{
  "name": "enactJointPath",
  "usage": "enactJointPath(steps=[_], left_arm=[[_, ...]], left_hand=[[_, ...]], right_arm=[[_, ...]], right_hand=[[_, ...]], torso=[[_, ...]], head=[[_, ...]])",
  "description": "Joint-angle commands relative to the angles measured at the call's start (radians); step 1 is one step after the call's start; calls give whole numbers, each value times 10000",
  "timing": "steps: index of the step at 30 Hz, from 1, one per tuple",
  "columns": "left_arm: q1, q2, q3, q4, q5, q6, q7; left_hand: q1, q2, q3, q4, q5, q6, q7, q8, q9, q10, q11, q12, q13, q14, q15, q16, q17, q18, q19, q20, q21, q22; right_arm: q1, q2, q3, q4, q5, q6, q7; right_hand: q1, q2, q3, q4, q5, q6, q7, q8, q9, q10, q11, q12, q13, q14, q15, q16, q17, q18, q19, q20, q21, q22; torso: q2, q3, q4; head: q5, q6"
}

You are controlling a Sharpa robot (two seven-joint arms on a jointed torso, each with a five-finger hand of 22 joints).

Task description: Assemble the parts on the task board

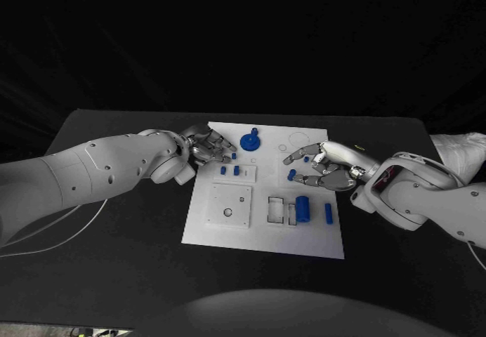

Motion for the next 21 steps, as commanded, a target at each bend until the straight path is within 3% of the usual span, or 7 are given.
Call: enactJointPath(steps=[1, 6, 9, 11, 13, 15, 21], left_arm=[[-39, -41, -24, 3, 6, 198, -190], [-39, -157, -24, 49, 38, 22, 34], [-37, -306, -23, 149, 77, -258, 459], [-32, -390, -19, 217, 95, -384, 644], [1, -557, -3, 360, 121, -546, 901], [83, -745, 21, 522, 136, -638, 1082], [561, -1329, 46, 1011, 154, -564, 1330]], left_hand=[[-36, -118, 78, 3, -65, -227, -41, 3, -52, -71, 14, -41, -10, -53, 18, -47, -6, -91, -76, 25, -75, 1744], [-182, -204, 89, 24, -246, -774, -129, 59, -164, -178, 61, -99, -59, -68, 55, -65, 21, -82, -106, 63, -108, 1733], [-392, -235, 25, 44, -490, -824, -41, 202, -171, -1208, 85, -575, -869, 26, 69, -11, 168, -98, -49, 81, -33, 1755], [-455, -256, -1, 44, -500, -812, -17, 260, -168, -1499, 91, -772, -1146, 88, 72, 24, 255, -108, -13, 86, 14, 1769], [-560, -277, -36, 43, -468, -814, 30, 401, -174, -2192, 104, -1407, -1961, 248, 73, 112, 470, -133, 82, 95, 134, 1804], [-654, -312, -61, 42, -453, -808, 67, 535, -190, -2425, 122, -2119, -2627, 453, 78, 234, 768, -165, 196, 100, 283, 1848], [-970, -459, -282, 70, -464, -663, 127, 743, -213, -2194, 130, -2599, -2956, 775, 84, 442, 1298, -209, 347, 111, 492, 1907]], right_arm=[[-9, -8, -1, 4, -29, 126, -2], [-9, -34, -1, -3, -29, 70, 14], [-8, -77, -1, 2, -29, -10, 35], [-8, -100, -1, 4, -29, -49, 45], [-3, -146, -1, 12, -29, -104, 55], [15, -195, 0, 21, -29, -159, 58], [179, -369, 0, 44, -28, -340, 74]], right_hand=[[35, 95, 28, 23, -41, 85, -5, -49, 10, 1059, -8, 27, 2628, 1061, 4, 35, 2629, -30, 15, -49, 18, 1959], [41, 84, 26, 15, -44, 86, -3, -57, 11, 1059, -6, 27, 2628, 1061, 5, 35, 2629, -28, 10, -48, 12, 1957], [39, 70, 19, 12, -49, 84, 6, -67, 11, 1059, -3, 27, 2628, 1061, 7, 35, 2629, -26, 4, -47, 3, 1954], [39, 70, 19, 12, -49, 84, 6, -67, 11, 1059, -3, 27, 2628, 1061, 7, 35, 2629, -26, 4, -47, 3, 1954], [31, 57, 10, 14, -55, 91, 16, -74, 13, 1059, 2, 27, 2628, 1061, 10, 35, 2629, -25, 1, -46, -2, 1952], [27, 52, 6, 16, -58, 95, 19, -76, 15, 1059, 5, 27, 2628, 1061, 11, 35, 2629, -23, -4, -45, -9, 1949], [-40, 21, -37, 62, -91, 127, 52, -112, 26, 1059, 30, 27, 2628, 1061, 29, 35, 2629, -23, -6, -33, -15, 1947]], torso=[[3, -4, -4], [-1, -5, 1], [-2, -7, 7], [-9, -8, 9], [-28, -6, 11], [-36, -1, 11], [-82, -1, 43]], head=[[5, 0], [-3, 0], [-20, 0], [-25, 0], [-32, 0], [-20, 0], [-45, 0]])
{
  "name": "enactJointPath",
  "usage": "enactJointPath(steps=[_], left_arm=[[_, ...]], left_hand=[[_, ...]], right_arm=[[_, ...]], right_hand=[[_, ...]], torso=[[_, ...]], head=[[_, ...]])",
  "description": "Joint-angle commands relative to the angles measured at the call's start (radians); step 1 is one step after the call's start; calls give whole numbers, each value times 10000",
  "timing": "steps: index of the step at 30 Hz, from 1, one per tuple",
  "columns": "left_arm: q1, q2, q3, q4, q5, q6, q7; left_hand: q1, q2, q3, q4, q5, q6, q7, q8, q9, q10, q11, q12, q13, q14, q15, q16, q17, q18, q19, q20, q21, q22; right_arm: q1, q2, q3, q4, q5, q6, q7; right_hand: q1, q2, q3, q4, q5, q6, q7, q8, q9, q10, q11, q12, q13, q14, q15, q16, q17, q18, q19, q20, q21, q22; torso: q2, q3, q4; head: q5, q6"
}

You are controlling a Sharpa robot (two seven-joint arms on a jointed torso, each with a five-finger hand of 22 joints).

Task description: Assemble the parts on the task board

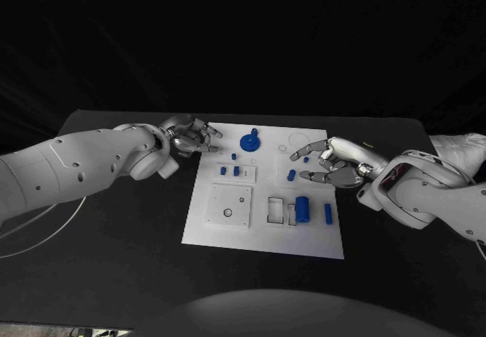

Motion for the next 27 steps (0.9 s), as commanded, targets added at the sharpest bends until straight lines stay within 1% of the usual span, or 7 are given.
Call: enactJointPath(steps=[1, 10, 12, 15, 19, 22, 27], left_arm=[[247, -226, 20, 256, 106, -54, 610], [1149, -1007, 0, 983, 121, 124, 874], [1262, -1135, -16, 1097, 225, -100, 1107], [1352, -1253, -36, 1216, 685, -427, 1592], [1397, -1313, -48, 1389, 1312, -628, 2170], [1411, -1336, -53, 1633, 1559, -797, 2611], [1366, -1341, -59, 2126, 1710, -866, 3053]], left_hand=[[-220, -49, -156, 8, -27, 32, 16, 93, -31, 72, 12, -202, -123, 80, 13, 45, 19, 71, 72, -5, 48, 1904], [-798, 136, -848, -12, -1174, 37, 5, 298, -172, 108, 198, -2429, -1579, -1223, 207, -952, -1816, 230, -429, 137, -707, 1667], [-1186, 319, -1070, -35, -1635, 311, 123, 381, -176, 34, 208, -3128, -2101, -2822, 319, -2230, -3511, 520, -1582, 267, -2301, 1175], [-1722, 520, -1414, -84, -1810, 723, 338, 338, -246, -24, 188, -4292, -3105, -4419, 979, -4333, -4393, 1076, -5315, 673, -7182, -432], [-1904, 600, -1611, 52, -1619, 846, 511, 199, -331, -885, 433, -5471, -4209, -6767, 1135, -7077, -5679, 820, -7843, 1032, -9867, -1752], [-1737, 619, -1558, 38, -1372, 782, 494, 80, -385, -1373, 388, -5934, -4963, -7699, 971, -8315, -6384, 731, -8857, 1174, -11138, -2587], [-1535, 731, -1529, 37, -1113, 745, 504, -4, -413, -1368, 394, -5898, -5605, -7698, 962, -8743, -6804, 840, -8828, 1306, -11746, -3149]], right_arm=[[105, -95, 4, 28, -29, -244, 58], [721, -294, 5, -93, -173, -309, -404], [938, -259, 5, -210, -366, -97, -809], [1290, -118, 5, -500, -845, 462, -1589], [1598, 160, 6, -973, -1701, 1173, -2333], [1719, 385, 8, -1332, -2468, 1587, -2688], [1793, 552, 11, -1611, -3353, 2136, -3074]], right_hand=[[-58, 16, -48, 77, -66, 93, 23, -85, 15, 1059, 36, 27, 2628, 1060, 33, 34, 2631, -24, -4, -29, -13, 1950], [-168, 38, -192, 256, -736, 379, 188, -177, 111, 1004, 145, -15, 2587, 1060, 114, 34, 2631, -8, -47, 42, -96, 1923], [-240, 23, -292, 339, -1087, 567, 298, -159, 164, 864, 224, -130, 2476, 1060, 170, 34, 2631, 13, -108, 85, -193, 1889], [-299, -14, -457, 437, -1594, 730, 338, -222, 219, 481, 268, -479, 2148, 1060, 217, 34, 2631, 78, -276, 151, -465, 1793], [-36, -62, -540, 343, -1581, 1495, 425, -50, 460, -1161, 259, -2426, 500, 603, 272, -636, 2054, 380, -1079, 153, -1748, 1318], [417, -287, -171, 205, -1156, 1782, 450, -177, 651, -4093, 359, -8279, -4084, -170, 353, -2221, 777, 641, -1756, 174, -3257, 662], [535, -614, 298, 262, -1153, 1558, 538, -612, 699, -5445, 877, -11234, -6140, -460, 574, -2986, 172, 629, -1823, 409, -3822, 426]], torso=[[-44, 10, 43], [-98, -1, 113], [-100, -3, 120], [-89, -8, 145], [-52, -50, 212], [2, -105, 327], [113, -128, 577]], head=[[-34, 0], [-102, 0], [-157, 0], [-306, 0], [-484, 0], [-681, 0], [-972, 0]])
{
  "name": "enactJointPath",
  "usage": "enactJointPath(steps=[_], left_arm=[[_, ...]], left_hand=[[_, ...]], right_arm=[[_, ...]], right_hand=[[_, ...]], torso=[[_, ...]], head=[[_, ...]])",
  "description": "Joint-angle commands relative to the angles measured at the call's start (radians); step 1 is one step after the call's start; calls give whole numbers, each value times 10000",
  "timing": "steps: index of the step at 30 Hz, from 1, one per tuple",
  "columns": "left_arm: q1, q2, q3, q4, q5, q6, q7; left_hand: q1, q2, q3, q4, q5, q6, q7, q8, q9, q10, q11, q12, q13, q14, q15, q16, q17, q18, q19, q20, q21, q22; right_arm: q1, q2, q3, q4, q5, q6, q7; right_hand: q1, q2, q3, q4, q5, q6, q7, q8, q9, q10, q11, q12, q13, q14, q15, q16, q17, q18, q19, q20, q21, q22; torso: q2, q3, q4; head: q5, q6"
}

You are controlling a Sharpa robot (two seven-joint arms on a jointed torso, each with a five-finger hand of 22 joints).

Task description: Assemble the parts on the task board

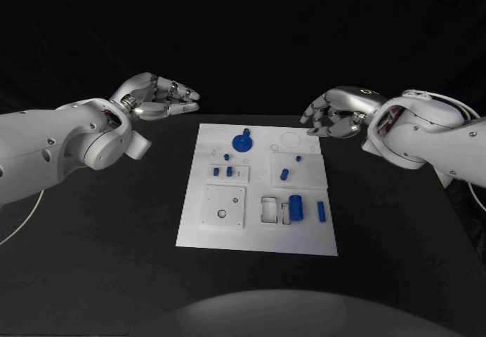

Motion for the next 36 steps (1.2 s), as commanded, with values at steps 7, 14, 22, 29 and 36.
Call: enactJointPath(steps=[7, 14, 22, 29, 36], left_arm=[[-235, -136, -2, 920, 643, -380, 1462], [-331, -348, -4, 1252, 852, -576, 1889], [-369, -583, -5, 1375, 1251, -420, 1937], [-422, -660, -6, 1447, 1328, -144, 1805], [-486, -617, -6, 1450, 1340, -25, 1755]], left_hand=[[-116, -79, 19, 8, 170, -295, 70, -231, -68, -512, 89, -77, -933, -387, 99, -640, -650, -38, -304, 325, -808, -636], [-274, -142, 60, 13, 403, -410, 75, -323, -75, -932, 73, -126, -1349, -1732, 98, -1973, -1509, -159, -1675, 399, -1186, -1352], [-739, -99, 111, 8, 291, -587, 157, -427, -78, -1433, 148, -423, -1367, -2909, 177, -3219, -1932, -182, -2633, 467, -1175, -1963], [-370, 195, 180, -11, 707, -654, 229, -440, -63, -1373, 255, -318, -1353, -2622, 393, -3097, -1896, -61, -2481, 808, -1104, -2234], [-64, 325, 132, -23, 915, -669, 239, -436, -56, -1293, 289, -233, -1345, -2321, 416, -2893, -1851, 74, -2300, 850, -1066, -2365]], right_arm=[[-36, 218, -3, -292, -2088, 1687, -1013], [-297, 353, -5, -504, -2405, 1740, -950], [-407, 272, -5, -425, -2265, 1480, -775], [-492, 199, -7, -313, -2193, 1554, -516], [-627, 155, -7, -237, -2118, 1434, -289]], right_hand=[[-115, -402, 181, -66, 315, -424, -143, -552, 62, -2099, 363, -2239, -1491, -92, 90, -92, 178, 59, 430, 175, 443, 718], [-385, -452, 31, -102, 741, -124, -130, -445, 385, -2018, 258, -2223, -1585, -36, 25, 160, 284, 11, 598, 126, 707, 923], [-832, -475, -237, 1, 949, -253, -20, -538, 674, -2133, 282, -2107, -1498, 84, 41, 494, 467, -52, 784, 126, 1014, 1136], [-665, -602, 169, -380, 3399, -413, -94, -573, 1196, -2075, 282, -1819, -1291, -24, 27, 532, 378, -58, 760, 109, 1038, 1310], [-703, -617, 391, -693, 3727, -729, -129, -506, 1892, -2184, 300, -1169, -656, -61, 37, 607, 336, -65, 764, 104, 1103, 1384]], torso=[[214, -92, 358], [218, -97, 375], [200, -96, 398], [212, -134, 338], [192, -130, 370]], head=[[-448, 0], [-459, 0], [-355, 0], [-298, 0], [-317, 0]])
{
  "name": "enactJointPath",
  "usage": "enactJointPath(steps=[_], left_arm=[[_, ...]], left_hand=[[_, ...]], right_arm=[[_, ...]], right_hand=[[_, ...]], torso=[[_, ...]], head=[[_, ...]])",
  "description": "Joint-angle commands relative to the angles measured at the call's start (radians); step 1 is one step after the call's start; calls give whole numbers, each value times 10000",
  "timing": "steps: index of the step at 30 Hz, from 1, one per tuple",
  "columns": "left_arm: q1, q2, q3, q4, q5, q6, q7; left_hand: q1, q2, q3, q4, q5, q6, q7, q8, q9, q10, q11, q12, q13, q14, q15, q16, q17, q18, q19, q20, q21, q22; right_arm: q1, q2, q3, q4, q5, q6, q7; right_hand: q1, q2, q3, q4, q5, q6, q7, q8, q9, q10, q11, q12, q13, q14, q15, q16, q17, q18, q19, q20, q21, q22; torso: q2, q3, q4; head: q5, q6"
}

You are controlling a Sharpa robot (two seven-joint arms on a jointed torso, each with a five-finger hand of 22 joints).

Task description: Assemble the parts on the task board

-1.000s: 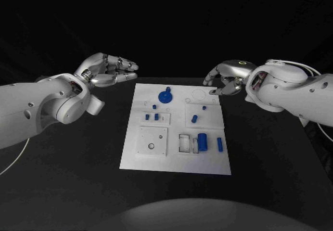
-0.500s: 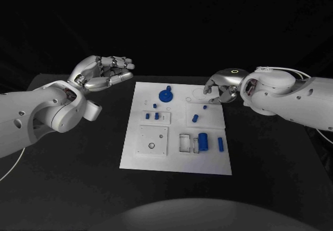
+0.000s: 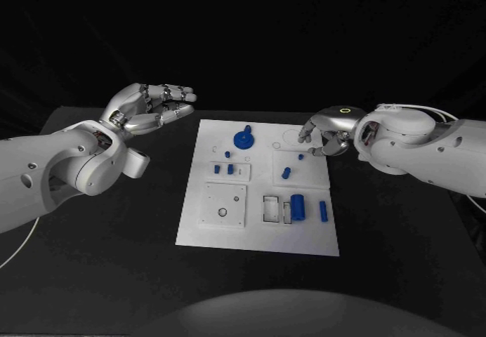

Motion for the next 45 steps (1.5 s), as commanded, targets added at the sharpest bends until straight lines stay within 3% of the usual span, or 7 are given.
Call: enactJointPath(steps=[1, 10, 15, 18, 31, 38, 45], left_arm=[[-17, 31, 9, 38, 151, 293, 107], [-49, 48, 8, -19, 153, 435, -7], [-114, 88, 8, -74, 153, 499, -26], [-156, 112, 8, -95, 153, 455, 105], [-259, 175, 8, -147, 153, 365, 371], [-285, 184, 8, -179, 153, 422, 296], [-302, 195, 8, -201, 153, 498, 181]], left_hand=[[132, 13, -3, 2, 57, -77, -23, -28, 10, 44, 60, 66, 12, 97, 4, 55, 17, 75, 92, -9, 39, -25], [337, 111, -73, 3, 172, -74, 8, -18, 14, 123, 107, 120, 14, 366, 109, 246, 52, 163, 249, 13, 76, -115], [438, 162, -107, -5, 227, -74, 26, -13, 16, 161, 135, 144, 14, 521, 163, 359, 72, 199, 331, 20, 97, -156], [505, 199, -129, -5, 256, -61, 38, -2, 19, 193, 151, 163, 15, 607, 188, 421, 80, 217, 373, 22, 105, -183], [826, 351, -271, -10, 413, 46, 2, 50, 28, 403, 124, 255, 10, 1057, 137, 688, 111, 401, 690, 10, 217, -301], [904, 380, -289, -13, 467, 51, 2, 50, 26, 408, 125, 253, 10, 1096, 134, 705, 113, 420, 755, 17, 242, -323], [1024, 455, -297, -16, 514, 71, 5, 58, 26, 421, 134, 250, 10, 1151, 157, 728, 118, 425, 832, 32, 270, -355]], right_arm=[[-53, -27, 0, 76, -59, 49, 321], [-165, -13, 0, 114, -24, 221, 440], [-218, 16, 0, 101, -7, 294, 417], [-253, 40, 0, 90, -14, 346, 363], [-547, 300, 0, -273, -55, -24, 283], [-658, 425, 0, -366, -51, -155, 308], [-699, 495, 1, -486, -15, -208, 213]], right_hand=[[-73, -92, 12, -122, 19, -216, -3, 20, 254, -162, 45, 225, 246, -81, 12, 45, 321, -60, 39, -6, 13, 1374], [-235, -100, 89, -246, -200, -556, -7, 32, 847, -518, 93, 689, 775, -173, 60, 29, 208, -48, -31, 46, -42, 1357], [-418, -76, 36, -224, -1062, -650, 44, 97, 1362, -728, 75, 1008, 1122, -196, 70, 69, 150, -43, -43, 66, -66, 1350], [-435, -78, 21, -224, -1174, -648, 64, 115, 1456, -782, 71, 1046, 1171, -233, 70, 37, 97, -31, -85, 72, -140, 1330], [-504, -9, 27, -201, -942, -376, 51, 288, 1869, -1153, 85, 1130, 1350, -260, 84, 82, 68, -25, -114, 86, -193, 1326], [-491, 44, 48, -211, -901, -258, 39, 362, 1999, -1200, 78, 1179, 1400, -294, 83, 63, 23, -15, -141, 87, -238, 1315], [-441, 178, 79, -264, -728, -3, 71, 623, 2429, -1150, 37, 1305, 1473, -307, 51, 82, -12, -13, -129, 66, -221, 1321]], torso=[[-6, -4, 4], [-23, -19, -4], [-42, -25, 4], [-38, -31, 4], [-26, -16, 15], [-31, -27, 11], [-40, -33, 16]], head=[[0, 0], [-59, 0], [-68, 0], [-92, 0], [-28, 0], [-20, 0], [-18, 0]])
